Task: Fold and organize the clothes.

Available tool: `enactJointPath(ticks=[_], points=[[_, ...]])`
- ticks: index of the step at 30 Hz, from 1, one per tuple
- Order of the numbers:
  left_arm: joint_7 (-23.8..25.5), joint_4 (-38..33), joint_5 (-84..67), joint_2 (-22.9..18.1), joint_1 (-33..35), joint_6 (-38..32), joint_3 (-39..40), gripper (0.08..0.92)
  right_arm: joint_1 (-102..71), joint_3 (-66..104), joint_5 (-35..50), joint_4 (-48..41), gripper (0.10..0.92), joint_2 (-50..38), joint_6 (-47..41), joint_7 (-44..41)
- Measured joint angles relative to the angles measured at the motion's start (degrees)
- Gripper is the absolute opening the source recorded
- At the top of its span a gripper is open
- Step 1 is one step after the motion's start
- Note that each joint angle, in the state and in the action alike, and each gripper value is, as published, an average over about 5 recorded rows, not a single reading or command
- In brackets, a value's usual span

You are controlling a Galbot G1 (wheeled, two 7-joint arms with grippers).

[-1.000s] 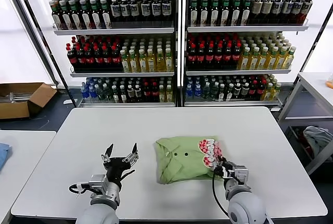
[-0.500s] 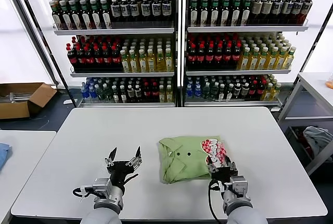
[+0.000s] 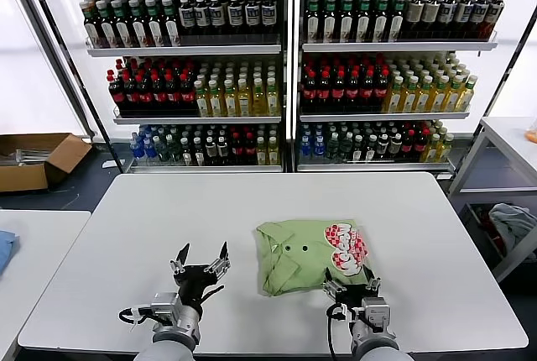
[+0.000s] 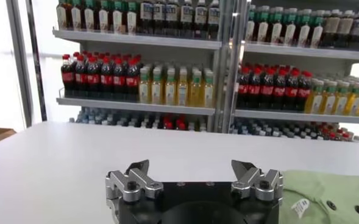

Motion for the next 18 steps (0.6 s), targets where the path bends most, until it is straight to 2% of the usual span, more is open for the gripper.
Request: enactJointPath(ticks=[18], points=[[0.4, -0.5, 0.1, 0.4, 1.0, 0.0, 0.6, 0.823, -3.1, 2.0, 4.1, -1.5, 0.823, 2.2, 0.8, 1.9]])
